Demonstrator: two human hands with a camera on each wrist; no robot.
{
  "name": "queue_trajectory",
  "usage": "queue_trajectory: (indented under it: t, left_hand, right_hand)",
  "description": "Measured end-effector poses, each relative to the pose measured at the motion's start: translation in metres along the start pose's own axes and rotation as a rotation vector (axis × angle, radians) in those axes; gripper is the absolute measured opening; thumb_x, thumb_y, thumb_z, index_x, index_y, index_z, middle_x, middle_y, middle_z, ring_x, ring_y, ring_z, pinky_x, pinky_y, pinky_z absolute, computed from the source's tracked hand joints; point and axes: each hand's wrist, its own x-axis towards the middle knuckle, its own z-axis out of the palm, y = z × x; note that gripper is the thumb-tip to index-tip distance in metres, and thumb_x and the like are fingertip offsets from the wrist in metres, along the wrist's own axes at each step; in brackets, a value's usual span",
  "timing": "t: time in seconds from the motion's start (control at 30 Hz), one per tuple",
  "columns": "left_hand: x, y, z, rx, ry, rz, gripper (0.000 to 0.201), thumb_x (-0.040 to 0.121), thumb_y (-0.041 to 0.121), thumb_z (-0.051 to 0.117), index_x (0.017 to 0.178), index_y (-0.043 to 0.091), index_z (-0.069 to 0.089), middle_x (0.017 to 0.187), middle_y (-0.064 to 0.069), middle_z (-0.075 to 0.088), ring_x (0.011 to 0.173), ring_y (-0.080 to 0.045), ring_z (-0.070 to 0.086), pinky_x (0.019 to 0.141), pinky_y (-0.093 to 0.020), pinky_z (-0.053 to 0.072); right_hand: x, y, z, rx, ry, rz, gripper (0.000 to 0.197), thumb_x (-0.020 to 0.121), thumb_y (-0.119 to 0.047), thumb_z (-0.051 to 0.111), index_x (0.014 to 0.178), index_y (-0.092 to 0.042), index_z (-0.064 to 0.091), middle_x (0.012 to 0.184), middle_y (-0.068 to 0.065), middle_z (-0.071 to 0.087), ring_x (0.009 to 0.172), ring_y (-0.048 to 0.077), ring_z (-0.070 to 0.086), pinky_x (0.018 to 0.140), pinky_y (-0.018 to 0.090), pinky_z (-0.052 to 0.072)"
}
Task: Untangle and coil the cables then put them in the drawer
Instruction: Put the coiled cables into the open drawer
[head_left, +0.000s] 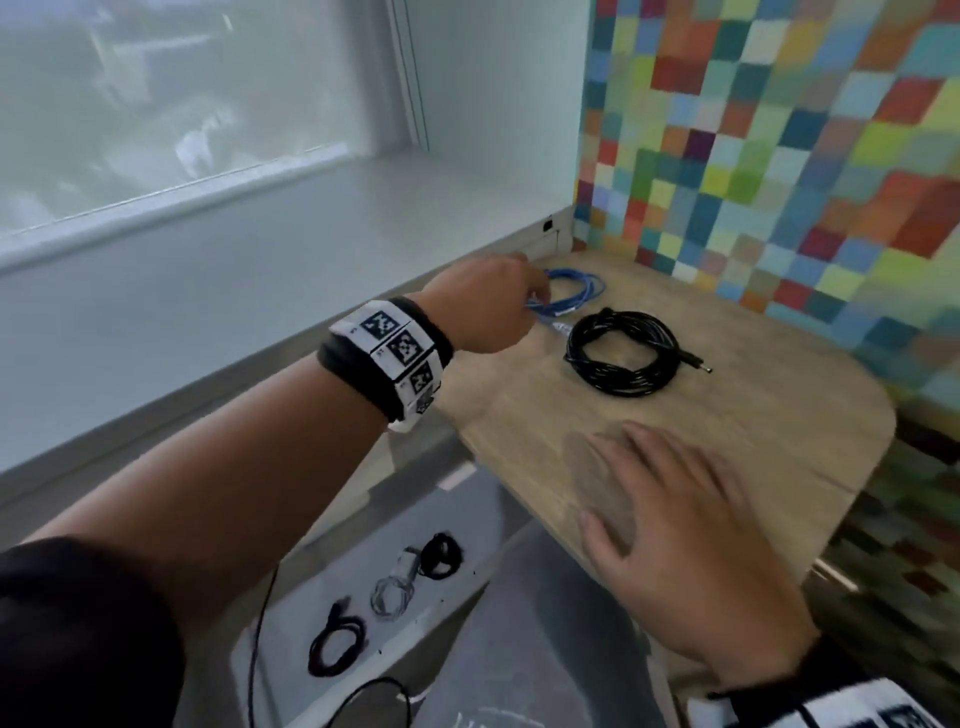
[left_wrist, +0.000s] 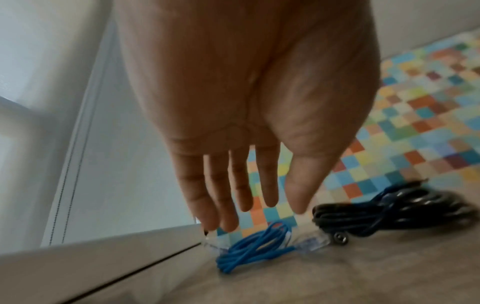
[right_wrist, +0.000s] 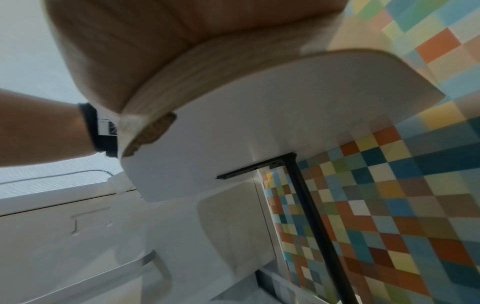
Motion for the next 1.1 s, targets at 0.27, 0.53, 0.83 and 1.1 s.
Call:
queue_trajectory:
  t: [0.27,0.53,0.83,1.1]
  left_hand:
    - [0.045,0.002,0.017,0.158,-0.265,-0.029,0.033,0.099,0.043,0.060,0.118,0.017,0.070,0.113,-0.007,0.070,0.098,-0.030,0.066,0.084,-0.039,0.054]
    - [-0.027,-0.020,0.004,0.018,-0.088,-0.175,0.022,0.103,0.039,0.053,0.098,0.020,0.062,0.094,-0.002,0.066,0.084,-0.024,0.061,0.073,-0.034,0.044]
    - [-0.187,-0.035,-0.002,-0.443,-0.043,-0.428,0.012,0.097,0.037,0.067,0.087,0.031,0.066,0.073,0.023,0.067,0.058,-0.001,0.064,0.062,-0.024,0.048]
    - [-0.205,-0.061,0.123,-0.569,-0.400,-0.439,0.017,0.100,0.036,0.066,0.092,0.021,0.068,0.083,0.003,0.074,0.061,-0.008,0.072,0.063,-0.026,0.056]
  right_hand:
    - [-0.002,0.000,-0.004,0.018,-0.011,0.001,0.067,0.096,-0.065,0.030,0.158,-0.044,0.015,0.166,-0.014,0.018,0.155,0.009,0.011,0.130,0.046,0.007]
    - [-0.003,0.002,-0.004,0.029,0.003,-0.008,0.068,0.095,-0.064,0.030,0.158,-0.043,0.018,0.167,-0.010,0.023,0.156,0.011,0.014,0.130,0.046,0.009]
    - [-0.006,0.002,0.000,0.007,0.002,-0.018,0.069,0.095,-0.068,0.023,0.159,-0.045,0.012,0.168,-0.009,0.024,0.156,0.012,0.016,0.130,0.045,0.011]
    - [0.000,0.006,0.009,0.029,0.049,0.004,0.070,0.090,-0.065,0.035,0.155,-0.039,0.038,0.161,-0.003,0.042,0.150,0.022,0.034,0.124,0.056,0.025]
